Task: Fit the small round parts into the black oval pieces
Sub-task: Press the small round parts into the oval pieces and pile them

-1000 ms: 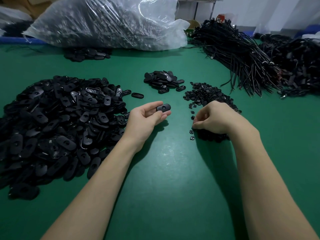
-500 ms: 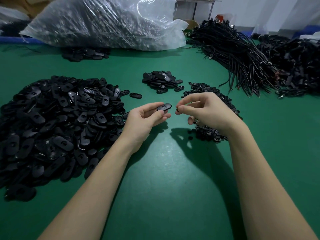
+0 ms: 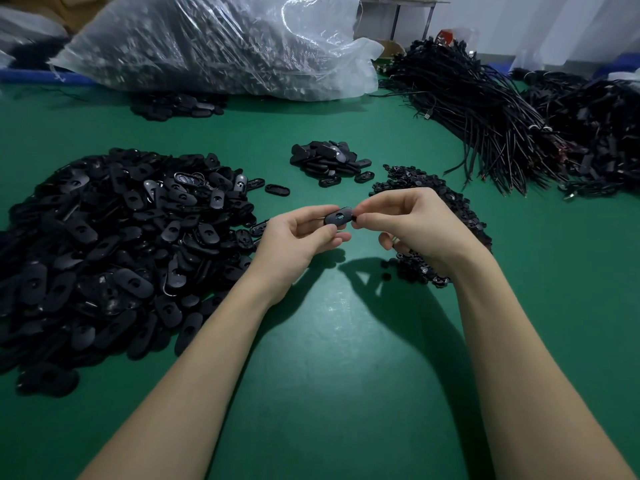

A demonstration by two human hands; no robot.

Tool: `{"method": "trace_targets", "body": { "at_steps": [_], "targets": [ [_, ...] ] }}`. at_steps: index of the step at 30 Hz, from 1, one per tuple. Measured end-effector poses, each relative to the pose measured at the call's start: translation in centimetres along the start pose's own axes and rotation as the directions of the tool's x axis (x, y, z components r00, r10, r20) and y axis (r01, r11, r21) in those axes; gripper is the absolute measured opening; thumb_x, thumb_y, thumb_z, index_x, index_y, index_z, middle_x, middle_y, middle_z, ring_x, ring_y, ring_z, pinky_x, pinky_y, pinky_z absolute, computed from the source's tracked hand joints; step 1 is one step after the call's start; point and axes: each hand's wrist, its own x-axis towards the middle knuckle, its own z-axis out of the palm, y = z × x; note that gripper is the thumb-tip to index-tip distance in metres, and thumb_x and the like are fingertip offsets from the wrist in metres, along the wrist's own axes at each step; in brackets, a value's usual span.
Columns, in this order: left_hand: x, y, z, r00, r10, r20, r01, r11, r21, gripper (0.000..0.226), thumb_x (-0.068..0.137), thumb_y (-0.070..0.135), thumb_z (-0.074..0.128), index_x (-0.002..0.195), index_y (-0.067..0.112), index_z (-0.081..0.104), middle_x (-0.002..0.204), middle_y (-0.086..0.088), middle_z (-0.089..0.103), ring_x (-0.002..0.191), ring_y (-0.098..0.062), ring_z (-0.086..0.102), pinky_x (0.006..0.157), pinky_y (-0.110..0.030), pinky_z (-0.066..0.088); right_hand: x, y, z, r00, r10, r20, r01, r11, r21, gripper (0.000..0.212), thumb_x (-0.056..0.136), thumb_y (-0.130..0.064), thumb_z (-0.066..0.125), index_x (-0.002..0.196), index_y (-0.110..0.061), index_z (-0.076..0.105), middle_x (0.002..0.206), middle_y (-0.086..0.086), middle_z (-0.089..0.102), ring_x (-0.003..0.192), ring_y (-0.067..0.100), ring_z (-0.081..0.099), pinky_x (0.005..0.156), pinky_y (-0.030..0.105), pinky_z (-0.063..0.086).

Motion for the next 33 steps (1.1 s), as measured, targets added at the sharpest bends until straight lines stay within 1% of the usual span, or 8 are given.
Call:
{"method": "trace_targets", "body": {
  "at_steps": [3, 6, 9, 16, 18, 21, 28, 33],
  "targets": [
    [0.0, 0.0, 0.0, 1.0, 0.001, -0.007, -0.001, 1.0, -0.003, 0.029, 0.095, -0.006, 0.061, 0.122, 0.007, 0.062, 0.102, -0.015, 0.077, 0.093, -0.027, 0.076, 0.083, -0.025, 0.059, 0.0, -0.1, 0.2, 0.999, 0.011, -0.031, -0.012, 0.999, -0.034, 0.006, 0.089, -0.015, 0.078, 0.094, -0.016, 0.077, 0.084, 0.001, 0.08, 0.046, 0.006, 0.052, 0.044, 0.015, 0.039],
    [0.0, -0.1, 0.0, 1.0, -0.007, -0.006, 0.007, 1.0, -0.009, 0.025, 0.095, -0.005, 0.063, 0.116, 0.006, 0.06, 0.099, -0.014, 0.077, 0.093, -0.028, 0.076, 0.083, -0.027, 0.06, 0.2, -0.2, 0.3, 0.998, 0.005, -0.063, -0.008, 0.998, -0.054, 0.004, 0.088, -0.015, 0.078, 0.09, -0.018, 0.079, 0.081, -0.001, 0.079, 0.046, 0.006, 0.053, 0.044, 0.015, 0.04],
    [0.0, -0.1, 0.0, 1.0, -0.002, 0.003, 0.002, 1.0, -0.009, 0.023, 0.093, -0.005, 0.065, 0.113, 0.006, 0.063, 0.097, -0.013, 0.078, 0.091, -0.027, 0.076, 0.079, -0.023, 0.059, 0.2, -0.1, 0.4, 0.996, 0.005, -0.083, -0.011, 0.997, -0.071, 0.006, 0.088, -0.016, 0.078, 0.088, -0.021, 0.081, 0.079, -0.001, 0.079, 0.046, 0.006, 0.055, 0.044, 0.015, 0.041],
    [0.0, -0.1, 0.1, 1.0, 0.02, 0.004, -0.02, 1.0, 0.002, 0.023, 0.092, -0.004, 0.067, 0.113, 0.006, 0.066, 0.095, -0.013, 0.078, 0.091, -0.026, 0.076, 0.079, -0.021, 0.058, 0.5, 0.0, 1.0, 0.993, 0.029, -0.114, -0.044, 0.99, -0.137, 0.005, 0.088, -0.018, 0.079, 0.085, -0.022, 0.081, 0.077, 0.003, 0.078, 0.048, 0.006, 0.059, 0.046, 0.019, 0.043],
    [0.0, -0.1, 0.1, 1.0, 0.025, 0.005, -0.025, 1.0, 0.0, 0.023, 0.092, -0.004, 0.067, 0.112, 0.006, 0.066, 0.096, -0.013, 0.078, 0.092, -0.026, 0.076, 0.079, -0.022, 0.058, 0.6, 0.0, 1.1, 0.992, 0.027, -0.121, -0.047, 0.985, -0.164, 0.005, 0.087, -0.022, 0.08, 0.083, -0.024, 0.08, 0.072, 0.006, 0.077, 0.05, 0.009, 0.058, 0.049, 0.022, 0.044],
    [0.0, -0.1, 0.1, 1.0, 0.029, 0.007, -0.029, 1.0, 0.006, 0.023, 0.092, -0.004, 0.067, 0.112, 0.008, 0.067, 0.097, -0.013, 0.078, 0.093, -0.026, 0.076, 0.08, -0.022, 0.058, 0.6, 0.0, 1.3, 0.991, 0.012, -0.135, -0.037, 0.982, -0.185, 0.006, 0.087, -0.024, 0.08, 0.081, -0.025, 0.08, 0.056, 0.001, 0.069, 0.047, 0.009, 0.053, 0.05, 0.024, 0.042],
    [0.0, -0.3, 0.0, 0.999, 0.036, 0.007, -0.036, 0.999, 0.024, 0.022, 0.091, -0.003, 0.068, 0.11, 0.008, 0.07, 0.097, -0.012, 0.078, 0.094, -0.026, 0.076, 0.083, -0.025, 0.059, 0.5, -0.2, 1.6, 0.988, -0.039, -0.149, -0.004, 0.96, -0.278, 0.006, 0.089, -0.026, 0.079, 0.084, -0.026, 0.08, 0.047, -0.006, 0.062, 0.039, 0.0, 0.05, 0.043, 0.01, 0.035],
    [0.0, -0.4, -0.1, 0.999, 0.053, -0.006, -0.052, 0.997, 0.058, 0.023, 0.091, -0.003, 0.068, 0.109, 0.01, 0.071, 0.096, -0.01, 0.078, 0.093, -0.024, 0.076, 0.085, -0.026, 0.059, 0.4, -0.2, 2.0, 0.981, -0.046, -0.186, -0.011, 0.956, -0.295, 0.006, 0.089, -0.025, 0.079, 0.083, -0.027, 0.08, 0.05, -0.009, 0.065, 0.039, 0.0, 0.053, 0.041, 0.01, 0.035]
  ]
}}
